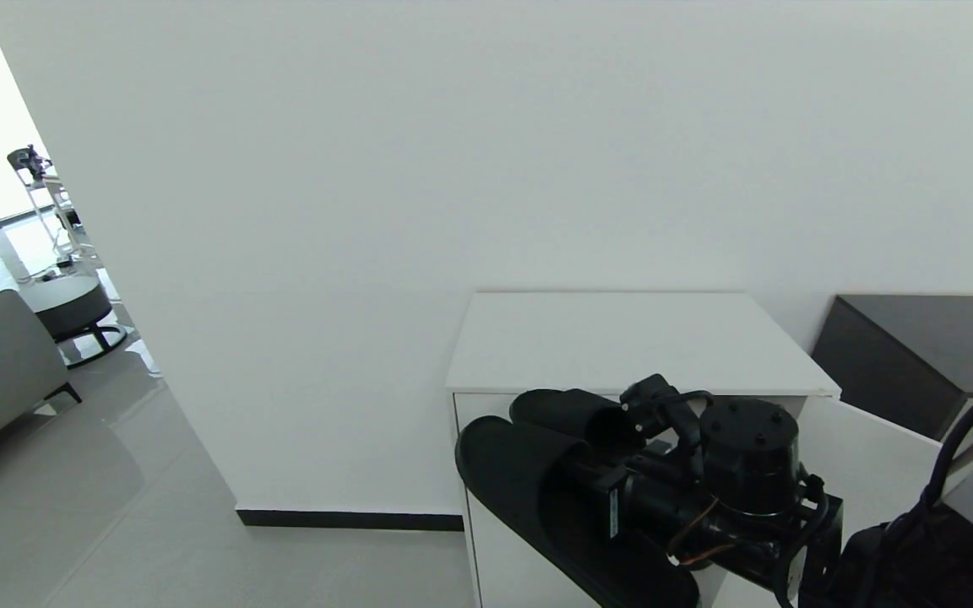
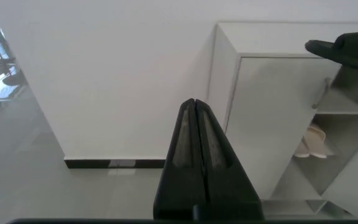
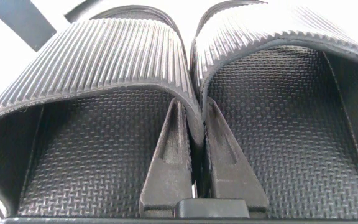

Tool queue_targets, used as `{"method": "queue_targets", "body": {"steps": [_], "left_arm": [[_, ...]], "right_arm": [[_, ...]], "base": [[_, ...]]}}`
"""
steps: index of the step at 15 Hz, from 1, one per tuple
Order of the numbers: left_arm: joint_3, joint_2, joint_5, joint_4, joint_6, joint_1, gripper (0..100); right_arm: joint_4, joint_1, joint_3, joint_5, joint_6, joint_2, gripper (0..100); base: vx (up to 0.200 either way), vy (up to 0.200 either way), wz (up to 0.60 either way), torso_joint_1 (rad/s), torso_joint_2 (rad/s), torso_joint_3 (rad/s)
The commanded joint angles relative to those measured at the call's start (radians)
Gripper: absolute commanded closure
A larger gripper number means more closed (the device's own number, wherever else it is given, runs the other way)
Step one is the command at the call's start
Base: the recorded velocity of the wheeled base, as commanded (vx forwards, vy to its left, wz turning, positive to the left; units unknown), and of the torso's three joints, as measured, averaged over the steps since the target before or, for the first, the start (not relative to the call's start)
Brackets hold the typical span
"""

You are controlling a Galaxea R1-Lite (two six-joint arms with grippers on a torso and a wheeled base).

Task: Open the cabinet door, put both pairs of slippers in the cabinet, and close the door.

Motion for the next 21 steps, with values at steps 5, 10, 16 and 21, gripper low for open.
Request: {"method": "queue_targets", "body": {"steps": [5, 10, 16, 21], "left_arm": [[0.000, 0.000, -0.003, 0.000, 0.000, 0.001, 100], [0.000, 0.000, -0.003, 0.001, 0.000, 0.001, 100], [0.000, 0.000, -0.003, 0.000, 0.000, 0.001, 100], [0.000, 0.000, -0.003, 0.000, 0.000, 0.001, 100]], "right_arm": [[-0.064, -0.005, 0.048, 0.034, 0.003, 0.013, 100], [-0.182, -0.014, 0.110, 0.129, 0.002, 0.039, 100], [-0.285, -0.014, 0.147, 0.134, -0.001, 0.085, 100], [-0.301, -0.014, 0.160, 0.164, -0.006, 0.104, 100]], "base": [[0.000, -0.040, 0.00, 0.003, 0.00, 0.000], [0.000, -0.200, 0.00, 0.007, 0.00, 0.003], [0.000, -0.200, 0.00, 0.002, 0.00, 0.001], [0.000, -0.200, 0.00, 0.002, 0.00, 0.004]]}}
